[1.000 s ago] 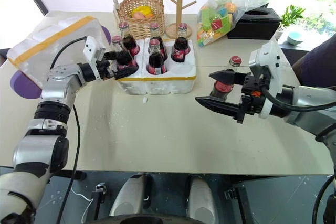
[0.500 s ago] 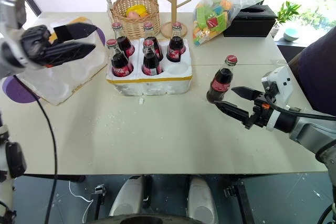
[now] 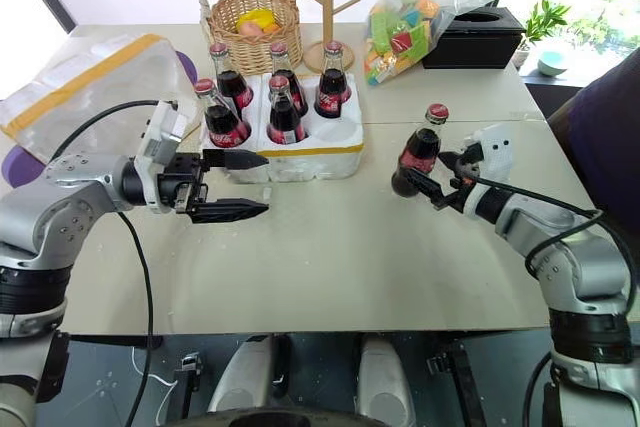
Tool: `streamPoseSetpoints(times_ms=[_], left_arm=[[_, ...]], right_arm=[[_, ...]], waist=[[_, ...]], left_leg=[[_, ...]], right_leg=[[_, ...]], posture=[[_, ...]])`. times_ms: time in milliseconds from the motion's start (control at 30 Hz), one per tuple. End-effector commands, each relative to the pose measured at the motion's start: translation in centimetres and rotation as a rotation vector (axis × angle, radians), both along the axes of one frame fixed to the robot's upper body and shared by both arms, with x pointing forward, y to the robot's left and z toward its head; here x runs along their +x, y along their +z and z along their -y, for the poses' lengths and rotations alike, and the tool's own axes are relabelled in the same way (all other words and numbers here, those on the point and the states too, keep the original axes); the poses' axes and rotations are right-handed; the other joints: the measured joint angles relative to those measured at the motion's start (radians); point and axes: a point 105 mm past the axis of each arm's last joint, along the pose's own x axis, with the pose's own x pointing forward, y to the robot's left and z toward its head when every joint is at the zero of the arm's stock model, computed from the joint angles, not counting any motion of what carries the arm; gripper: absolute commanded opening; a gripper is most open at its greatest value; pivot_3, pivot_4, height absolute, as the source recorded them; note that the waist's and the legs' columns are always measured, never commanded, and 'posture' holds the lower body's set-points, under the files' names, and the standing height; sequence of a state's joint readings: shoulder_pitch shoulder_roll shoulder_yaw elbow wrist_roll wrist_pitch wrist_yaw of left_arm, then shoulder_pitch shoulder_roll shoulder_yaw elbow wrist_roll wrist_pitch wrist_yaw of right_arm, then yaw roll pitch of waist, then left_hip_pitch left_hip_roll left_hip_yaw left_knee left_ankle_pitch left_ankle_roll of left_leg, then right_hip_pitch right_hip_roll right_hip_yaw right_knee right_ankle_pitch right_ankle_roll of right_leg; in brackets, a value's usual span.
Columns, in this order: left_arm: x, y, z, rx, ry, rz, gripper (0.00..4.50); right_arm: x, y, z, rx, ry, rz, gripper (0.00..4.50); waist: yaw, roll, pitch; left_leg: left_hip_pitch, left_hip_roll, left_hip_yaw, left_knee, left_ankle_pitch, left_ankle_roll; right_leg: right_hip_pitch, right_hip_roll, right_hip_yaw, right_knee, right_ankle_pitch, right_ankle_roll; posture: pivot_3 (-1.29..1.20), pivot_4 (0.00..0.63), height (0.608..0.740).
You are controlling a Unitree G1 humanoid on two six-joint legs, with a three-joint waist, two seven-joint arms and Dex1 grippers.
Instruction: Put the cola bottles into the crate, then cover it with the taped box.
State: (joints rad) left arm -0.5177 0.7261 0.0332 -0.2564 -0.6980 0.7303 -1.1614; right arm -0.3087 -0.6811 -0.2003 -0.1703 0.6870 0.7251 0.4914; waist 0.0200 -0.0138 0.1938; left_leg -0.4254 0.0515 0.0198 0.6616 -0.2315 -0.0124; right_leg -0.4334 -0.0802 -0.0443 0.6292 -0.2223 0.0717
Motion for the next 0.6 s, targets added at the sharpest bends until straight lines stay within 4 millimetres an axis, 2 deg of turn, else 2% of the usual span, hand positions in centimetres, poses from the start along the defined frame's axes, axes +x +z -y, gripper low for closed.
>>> streamPoseSetpoints(times_ms=[33,100,133,233,300,433,533,600], left_arm=[[-0.2,1.1,0.3,-0.005,-0.017,0.056,4.46],[-0.2,1.2,0.2,0.0,-0.01,0.061,4.46],[-0.2,1.3,0.1,-0.001,-0.003,0.062,4.5],[-0.2,1.5,-0.3,-0.007,0.018,0.063,4.5],[0.0,1.6,-0.8,-0.008,0.05,0.069,4.5],[0.3,1.8,-1.9,-0.017,0.121,0.081,4.5],[0.5,1.9,-2.5,-0.022,0.163,0.088,4.5],[0.6,1.9,-2.7,-0.025,0.182,0.092,4.5]], right_arm=[[1.5,0.8,-0.3,0.022,-0.003,0.05,4.5],[1.8,0.8,-0.7,0.033,0.013,0.061,4.5],[1.6,1.0,-0.9,0.037,0.029,0.075,3.93],[1.0,2.5,-1.5,0.064,0.074,0.12,2.79],[0.3,4.6,-2.3,0.094,0.135,0.171,2.79],[-0.8,9.3,-5.2,0.144,0.298,0.273,2.79],[-0.4,12.0,-7.6,0.161,0.379,0.322,2.79],[0.1,13.1,-8.7,0.173,0.408,0.335,2.79]], waist=[[-0.008,0.0,0.0],[-0.009,0.0,0.0],[-0.008,0.0,0.0],[-0.008,0.0,0.0],[-0.009,0.001,0.001],[-0.022,0.005,0.004],[-0.031,0.005,0.004],[-0.031,0.005,0.004]], left_leg=[[0.0,0.0,0.0,0.0,0.0,0.0],[0.0,0.0,0.0,0.0,0.0,0.0],[0.0,0.0,0.0,0.0,0.0,0.0],[0.0,0.0,0.0,0.0,0.0,0.0],[0.0,0.0,0.0,0.0,0.0,0.0],[0.0,0.0,0.001,-0.001,0.0,0.0],[0.0,0.0,0.002,-0.001,0.0,0.0],[0.0,0.0,0.002,-0.001,0.0,0.0]], right_leg=[[0.0,0.0,0.0,0.0,0.0,0.0],[0.0,0.0,0.0,0.0,0.0,0.0],[0.0,0.0,0.0,0.0,0.0,0.0],[0.0,0.0,0.0,0.001,0.0,0.0],[-0.001,0.0,0.001,0.0,0.0,0.0],[-0.003,0.001,0.002,0.002,0.0,0.001],[-0.003,0.001,0.003,0.002,0.001,0.002],[-0.004,0.001,0.003,0.002,0.001,0.002]], posture=[[0.0,0.15,0.74],[0.0,0.15,0.74],[0.0,0.15,0.74],[0.0,0.15,0.74],[0.0,0.15,0.74],[0.0,0.15,0.74],[0.0,0.15,0.74],[0.0,0.15,0.74]])
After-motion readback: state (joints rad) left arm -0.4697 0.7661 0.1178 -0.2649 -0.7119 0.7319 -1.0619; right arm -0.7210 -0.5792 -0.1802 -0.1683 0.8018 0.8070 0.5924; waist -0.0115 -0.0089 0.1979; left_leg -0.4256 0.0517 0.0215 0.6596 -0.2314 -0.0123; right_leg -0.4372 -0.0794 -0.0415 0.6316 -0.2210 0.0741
